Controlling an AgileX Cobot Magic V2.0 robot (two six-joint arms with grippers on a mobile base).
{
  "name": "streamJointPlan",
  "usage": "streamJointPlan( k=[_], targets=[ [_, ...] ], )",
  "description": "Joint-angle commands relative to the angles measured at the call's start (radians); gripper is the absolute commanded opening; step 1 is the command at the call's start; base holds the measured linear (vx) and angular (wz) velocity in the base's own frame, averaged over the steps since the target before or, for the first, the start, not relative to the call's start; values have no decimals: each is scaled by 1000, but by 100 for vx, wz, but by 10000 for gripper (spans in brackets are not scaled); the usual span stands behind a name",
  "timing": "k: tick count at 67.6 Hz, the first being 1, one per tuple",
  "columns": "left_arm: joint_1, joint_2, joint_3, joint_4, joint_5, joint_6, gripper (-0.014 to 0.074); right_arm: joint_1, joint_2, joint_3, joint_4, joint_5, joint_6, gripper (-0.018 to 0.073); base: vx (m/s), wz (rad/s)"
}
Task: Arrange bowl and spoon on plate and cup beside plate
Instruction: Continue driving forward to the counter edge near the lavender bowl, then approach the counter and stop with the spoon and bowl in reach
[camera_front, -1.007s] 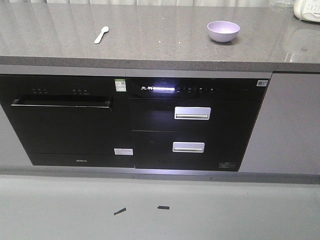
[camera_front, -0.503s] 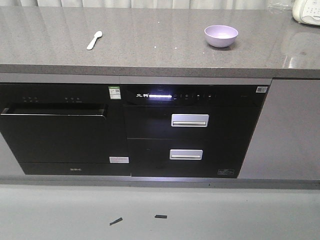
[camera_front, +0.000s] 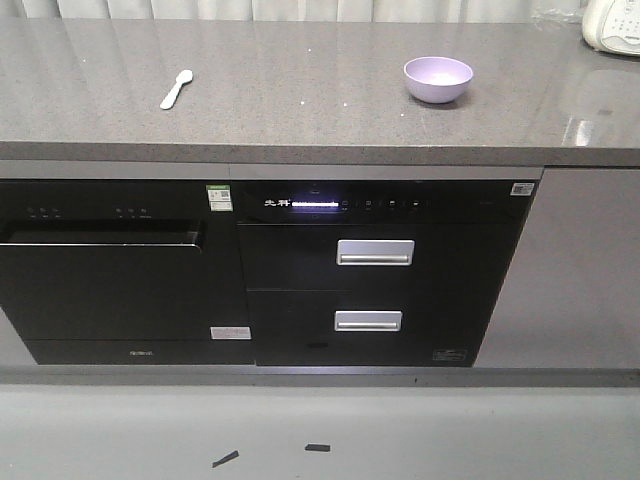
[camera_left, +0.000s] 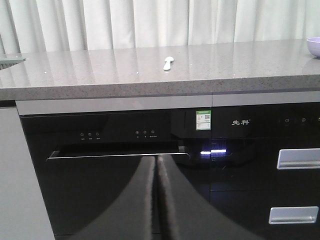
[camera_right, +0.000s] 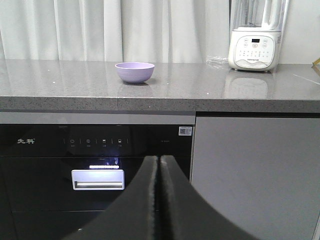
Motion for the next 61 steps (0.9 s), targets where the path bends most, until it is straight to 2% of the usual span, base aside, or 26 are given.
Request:
streamJointPlan(
  k=[1,61],
  targets=[
    [-1,-12,-8,-1,-69,-8,-6,-5,-9,4,-7,-75,-1,-3,7,-2],
    [-1,-12,-8,-1,-69,-8,-6,-5,-9,4,-7,-75,-1,-3,7,-1]
  ],
)
